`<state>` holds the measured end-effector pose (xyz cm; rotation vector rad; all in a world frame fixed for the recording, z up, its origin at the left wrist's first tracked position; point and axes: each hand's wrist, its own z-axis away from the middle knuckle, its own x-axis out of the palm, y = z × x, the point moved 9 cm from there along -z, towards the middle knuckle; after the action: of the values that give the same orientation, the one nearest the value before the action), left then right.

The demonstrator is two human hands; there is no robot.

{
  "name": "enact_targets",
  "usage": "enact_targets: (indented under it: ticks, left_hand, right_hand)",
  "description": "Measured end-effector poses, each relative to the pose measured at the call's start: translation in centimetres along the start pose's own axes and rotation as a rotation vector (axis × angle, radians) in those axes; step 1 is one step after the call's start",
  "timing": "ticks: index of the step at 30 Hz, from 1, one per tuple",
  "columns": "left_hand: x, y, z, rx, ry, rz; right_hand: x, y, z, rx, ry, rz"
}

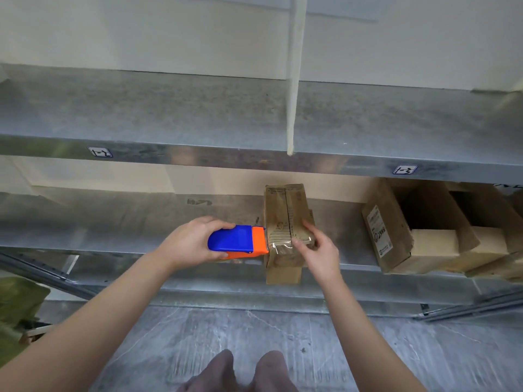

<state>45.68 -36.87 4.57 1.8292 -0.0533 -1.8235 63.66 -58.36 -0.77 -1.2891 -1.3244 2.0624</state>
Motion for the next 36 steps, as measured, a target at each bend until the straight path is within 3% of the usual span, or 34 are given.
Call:
enact_targets:
  ticks: [10, 15, 22, 31, 36]
  left_hand:
    - [-0.8, -3.2, 1.1, 0.023, -0.043, 0.124]
    - [-1.7, -6.3, 2.4, 0.002, -0.069, 0.025]
    - [0.2, -1.8, -0.2, 0.053, -0.094, -0.283]
    - [3.0, -0.8, -3.1, -0.041, -0.099, -0.189]
    - [4.6, -4.2, -3.1, -0.095, -0.193, -0.26]
  right_hand:
    - [1.0, 1.8, -0.9, 0.173, -0.045, -0.19]
    - [1.2, 1.5, -1.1, 0.151, -0.065, -0.184]
    - [1.2, 1.5, -1.0, 0.128, -0.057, -0.171]
    - [1.5, 1.9, -1.3, 0.134, -0.055, -0.205]
    - [1.4, 2.0, -1.4, 0.136, -0.046, -0.205]
